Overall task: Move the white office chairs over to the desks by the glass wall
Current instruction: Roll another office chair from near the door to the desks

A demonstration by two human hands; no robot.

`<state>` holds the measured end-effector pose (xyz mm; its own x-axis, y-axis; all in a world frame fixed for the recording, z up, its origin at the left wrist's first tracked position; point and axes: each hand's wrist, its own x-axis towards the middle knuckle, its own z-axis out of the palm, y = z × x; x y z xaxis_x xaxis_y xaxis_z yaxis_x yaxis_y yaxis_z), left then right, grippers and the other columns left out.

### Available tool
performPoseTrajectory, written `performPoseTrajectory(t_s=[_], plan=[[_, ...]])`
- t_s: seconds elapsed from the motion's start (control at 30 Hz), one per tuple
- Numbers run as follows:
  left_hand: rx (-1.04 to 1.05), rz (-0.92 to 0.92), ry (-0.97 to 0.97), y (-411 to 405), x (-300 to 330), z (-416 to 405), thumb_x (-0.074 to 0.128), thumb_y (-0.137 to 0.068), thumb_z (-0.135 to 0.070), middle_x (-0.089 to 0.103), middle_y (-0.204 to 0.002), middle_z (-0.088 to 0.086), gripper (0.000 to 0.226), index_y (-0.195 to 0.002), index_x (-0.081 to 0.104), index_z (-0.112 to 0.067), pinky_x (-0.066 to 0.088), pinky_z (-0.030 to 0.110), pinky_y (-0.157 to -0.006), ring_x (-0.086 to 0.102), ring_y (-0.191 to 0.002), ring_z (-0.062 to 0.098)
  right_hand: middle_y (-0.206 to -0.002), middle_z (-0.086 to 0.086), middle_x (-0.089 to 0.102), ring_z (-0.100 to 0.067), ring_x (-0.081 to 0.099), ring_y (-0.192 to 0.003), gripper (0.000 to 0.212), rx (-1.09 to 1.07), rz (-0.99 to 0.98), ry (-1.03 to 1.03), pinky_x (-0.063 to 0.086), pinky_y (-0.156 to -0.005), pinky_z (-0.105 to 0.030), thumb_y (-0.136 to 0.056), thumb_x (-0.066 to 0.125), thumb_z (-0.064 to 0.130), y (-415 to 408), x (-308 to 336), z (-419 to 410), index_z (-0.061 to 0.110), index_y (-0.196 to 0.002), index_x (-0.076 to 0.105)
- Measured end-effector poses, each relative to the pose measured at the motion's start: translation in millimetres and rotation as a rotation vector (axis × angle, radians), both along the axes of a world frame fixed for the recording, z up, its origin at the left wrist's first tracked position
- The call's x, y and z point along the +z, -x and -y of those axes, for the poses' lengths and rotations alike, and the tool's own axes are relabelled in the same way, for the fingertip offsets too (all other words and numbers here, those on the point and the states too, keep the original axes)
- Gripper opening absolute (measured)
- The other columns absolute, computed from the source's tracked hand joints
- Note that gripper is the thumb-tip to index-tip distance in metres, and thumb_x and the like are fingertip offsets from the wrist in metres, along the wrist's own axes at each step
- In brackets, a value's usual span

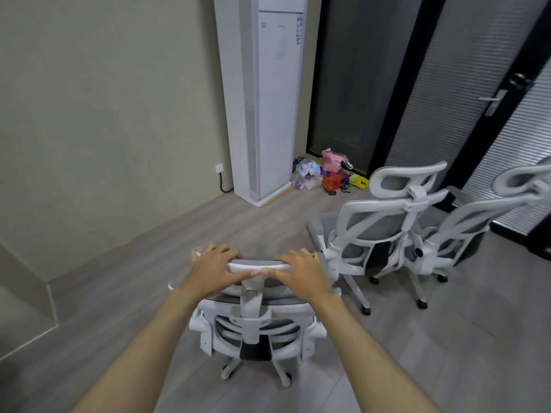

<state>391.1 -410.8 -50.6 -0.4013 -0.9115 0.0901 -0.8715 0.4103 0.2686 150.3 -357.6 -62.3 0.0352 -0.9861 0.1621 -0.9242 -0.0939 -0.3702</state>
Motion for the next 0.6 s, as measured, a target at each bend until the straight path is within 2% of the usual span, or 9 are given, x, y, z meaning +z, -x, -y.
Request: performPoseTrajectory(t_s=[0.07, 0.23, 0.33, 0.4, 0.5, 0.6], plan=[[-0.017, 0.004, -0.010, -5, 3, -25, 0.030, -0.072, -0.100, 0.056, -0.100, -0.021, 0.072, -0.099, 0.064, -0.044, 0.031, 0.050, -0.098, 0.046, -0.102, 0.008, -0.111, 0.007, 0.071, -0.018, 0.054, -0.105, 0.103, -0.022, 0.008, 0.025, 0.044, -0.095, -0.038, -0.070, 0.013, 0.099, -9, 2, -30, 0.029, -0.115, 0.074], [-0.127, -0.013, -0.034, -25, 1, -83, 0.030, -0.077, -0.097, 0.055, -0.106, -0.023, 0.068, -0.106, 0.062, -0.044, 0.033, 0.050, -0.097, 0.042, -0.104, 0.007, -0.096, 0.009, 0.065, -0.016, 0.054, -0.097, 0.078, -0.086, 0.003, 0.074, 0.044, -0.086, -0.034, -0.079, 0.031, 0.092, -26, -3, -101, 0.029, -0.101, 0.072], [-0.213, -0.102, -0.043, -33, -4, -119, 0.041, -0.082, -0.088, 0.055, -0.109, -0.019, 0.060, -0.114, 0.064, -0.043, 0.037, 0.041, -0.098, 0.040, -0.107, 0.011, -0.098, 0.008, 0.066, -0.015, 0.055, -0.099, 0.083, -0.142, 0.014, 0.089, 0.047, -0.088, -0.036, -0.077, 0.028, 0.095, -34, -7, -145, 0.028, -0.100, 0.072], [-0.236, -0.186, -0.047, -32, -6, -148, 0.050, -0.084, -0.080, 0.056, -0.109, -0.016, 0.053, -0.120, 0.066, -0.044, 0.029, 0.031, -0.096, 0.038, -0.111, 0.013, -0.099, 0.010, 0.066, -0.012, 0.054, -0.099, 0.082, -0.186, 0.023, 0.092, 0.047, -0.090, -0.037, -0.077, 0.029, 0.095, -38, -7, -178, 0.030, -0.101, 0.072], [-0.265, -0.237, -0.028, -26, -5, -191, 0.054, -0.084, -0.078, 0.054, -0.105, -0.018, 0.049, -0.120, 0.067, -0.048, 0.013, 0.025, -0.091, 0.037, -0.114, 0.013, -0.099, 0.013, 0.065, -0.009, 0.051, -0.098, 0.074, -0.229, 0.035, 0.073, 0.047, -0.089, -0.033, -0.078, 0.038, 0.092, -38, -2, -229, 0.034, -0.106, 0.072], [-0.337, -0.252, -0.076, -13, -1, -225, 0.052, -0.084, -0.078, 0.053, -0.107, -0.017, 0.052, -0.124, 0.065, -0.048, 0.013, 0.023, -0.093, 0.033, -0.116, 0.011, -0.099, 0.014, 0.065, -0.008, 0.050, -0.099, 0.059, -0.270, 0.070, 0.072, 0.047, -0.090, -0.032, -0.081, 0.052, 0.082, -30, 6, -278, 0.033, -0.109, 0.073]])
